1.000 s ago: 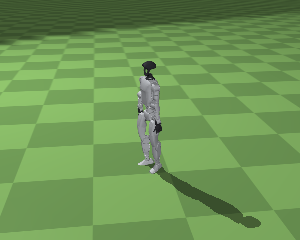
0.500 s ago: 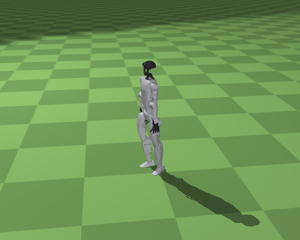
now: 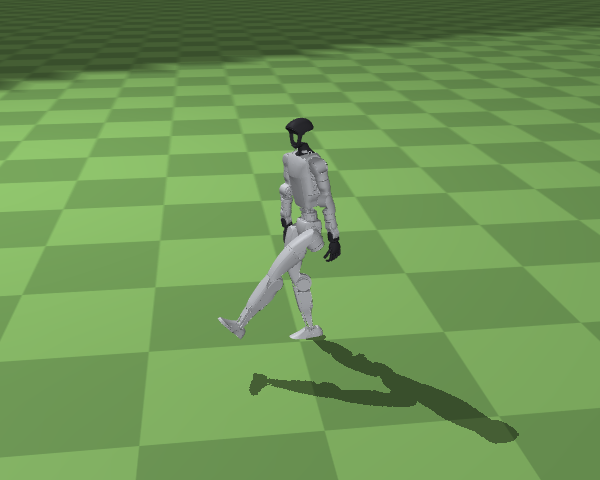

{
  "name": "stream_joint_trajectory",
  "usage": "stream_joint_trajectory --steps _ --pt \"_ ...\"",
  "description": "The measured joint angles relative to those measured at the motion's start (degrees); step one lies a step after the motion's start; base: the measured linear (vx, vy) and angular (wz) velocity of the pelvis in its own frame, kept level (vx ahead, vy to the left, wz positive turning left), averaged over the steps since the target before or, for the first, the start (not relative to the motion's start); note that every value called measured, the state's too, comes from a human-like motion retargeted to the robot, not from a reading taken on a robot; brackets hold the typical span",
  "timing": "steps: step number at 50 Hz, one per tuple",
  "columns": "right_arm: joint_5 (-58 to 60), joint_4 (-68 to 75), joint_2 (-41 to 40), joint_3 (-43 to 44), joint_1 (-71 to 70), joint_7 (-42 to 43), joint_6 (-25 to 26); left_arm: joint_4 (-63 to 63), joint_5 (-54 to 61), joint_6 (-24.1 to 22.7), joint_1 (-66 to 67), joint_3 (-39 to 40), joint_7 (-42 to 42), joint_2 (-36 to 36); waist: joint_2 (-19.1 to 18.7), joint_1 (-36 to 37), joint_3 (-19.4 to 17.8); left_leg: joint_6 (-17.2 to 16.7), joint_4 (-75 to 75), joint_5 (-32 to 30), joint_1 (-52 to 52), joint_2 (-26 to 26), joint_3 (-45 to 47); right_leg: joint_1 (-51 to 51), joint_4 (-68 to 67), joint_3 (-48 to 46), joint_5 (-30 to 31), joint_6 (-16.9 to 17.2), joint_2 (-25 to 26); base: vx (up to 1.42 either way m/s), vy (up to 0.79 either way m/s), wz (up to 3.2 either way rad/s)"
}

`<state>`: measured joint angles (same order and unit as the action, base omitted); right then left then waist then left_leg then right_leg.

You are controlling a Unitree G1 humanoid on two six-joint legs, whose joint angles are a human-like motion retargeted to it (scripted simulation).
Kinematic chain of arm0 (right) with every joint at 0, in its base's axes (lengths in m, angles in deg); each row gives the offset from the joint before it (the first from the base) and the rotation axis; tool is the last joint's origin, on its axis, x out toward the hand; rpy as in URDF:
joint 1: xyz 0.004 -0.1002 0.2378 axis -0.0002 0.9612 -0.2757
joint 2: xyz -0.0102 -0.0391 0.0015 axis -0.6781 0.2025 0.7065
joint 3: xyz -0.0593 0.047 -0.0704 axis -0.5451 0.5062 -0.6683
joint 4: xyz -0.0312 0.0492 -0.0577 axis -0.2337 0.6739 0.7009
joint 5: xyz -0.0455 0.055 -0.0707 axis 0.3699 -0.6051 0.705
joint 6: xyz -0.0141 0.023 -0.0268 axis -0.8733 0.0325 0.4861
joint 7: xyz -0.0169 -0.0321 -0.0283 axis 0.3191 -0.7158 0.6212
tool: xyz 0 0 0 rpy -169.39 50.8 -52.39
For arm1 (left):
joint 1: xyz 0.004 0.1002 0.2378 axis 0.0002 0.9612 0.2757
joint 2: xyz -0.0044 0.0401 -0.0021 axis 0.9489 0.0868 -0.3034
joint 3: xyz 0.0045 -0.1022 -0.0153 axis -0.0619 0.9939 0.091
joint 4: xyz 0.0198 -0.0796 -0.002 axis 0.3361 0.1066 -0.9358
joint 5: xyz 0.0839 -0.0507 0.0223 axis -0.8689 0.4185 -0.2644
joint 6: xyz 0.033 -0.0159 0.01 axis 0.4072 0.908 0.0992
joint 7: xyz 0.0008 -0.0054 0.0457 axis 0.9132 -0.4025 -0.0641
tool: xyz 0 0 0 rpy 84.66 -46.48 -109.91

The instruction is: In place motions

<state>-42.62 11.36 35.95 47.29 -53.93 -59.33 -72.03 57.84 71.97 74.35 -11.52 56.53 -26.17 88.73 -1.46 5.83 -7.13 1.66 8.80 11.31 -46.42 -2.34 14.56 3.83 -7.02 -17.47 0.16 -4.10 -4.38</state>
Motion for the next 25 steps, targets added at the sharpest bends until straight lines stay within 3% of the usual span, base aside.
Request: stream_joint_trajectory --steps 4,7,10,14,18,25 --pt "1.17 -4.12 -1.4 -2.32 -1.47 -0.3 -1.1 2.83 0.37 0.76 0.9 1.36 0.29 -0.37 4.77 6.86 -5.17 2.66 3.97 0.71 -11.64 3.91 0.27 -2.43 -4.15 5.82 -0.03 -0.51 -4.55 -0.29 -0.13 -1.1" --pt "1.18 -7.36 -2.8 -4.22 -2.49 -1.61 -1.8 5.73 0.47 1.89 1.99 2.54 1.26 -0.28 7.41 8.93 -7.76 4.0 2.52 -1.8 -14.58 5.36 -2.5 -4.03 -6.62 8.9 -0.42 -0.73 -6.29 -0.17 -0.11 -0.79" --pt "1.15 -10.56 -4.23 -5.9 -2.62 -3.25 -2.57 8.05 0.12 2.9 2.99 3.12 1.84 0.05 7.6 8.65 -9.52 3.25 -3.77 -5.48 -10.65 6.16 -3.86 -3.0 -6.8 9.74 -0.56 -0.72 -5.51 -0.11 -0.06 -0.38" --pt "2.1 -11.19 -4.57 -6.92 -2.56 -4.19 -3.45 7.93 -1.48 3.07 4.63 4.65 1.55 -0.78 5.18 6.43 -9.12 1.76 -8.89 -6.61 1.88 6.97 1.39 -1.39 -4.92 9.59 0.5 0.07 -2.87 -0.09 0.12 -0.1" --pt "3.87 -8.59 -4.44 -6.56 -1.12 -3.72 -3.47 7.57 -0.19 2.21 6.33 6.51 0.8 -1.52 3.21 1.51 -4.62 0.68 -5.66 -8.49 14.52 5.97 1.22 -1.77 -3.42 8.22 0.48 0.78 -0.61 0.04 0.15 0.29" --pt "5.44 1.93 -1.29 -0.6 4.22 -1.25 -1.67 7.29 1.03 3.01 5.32 5.11 -5.66 1.09 0.53 -11.9 11.7 0.3 10.46 -12.88 29.94 0.76 -4.88 -8.62 -0.37 0.39 -0.28 1.72 -0.14 0.12 0.09 1.03"
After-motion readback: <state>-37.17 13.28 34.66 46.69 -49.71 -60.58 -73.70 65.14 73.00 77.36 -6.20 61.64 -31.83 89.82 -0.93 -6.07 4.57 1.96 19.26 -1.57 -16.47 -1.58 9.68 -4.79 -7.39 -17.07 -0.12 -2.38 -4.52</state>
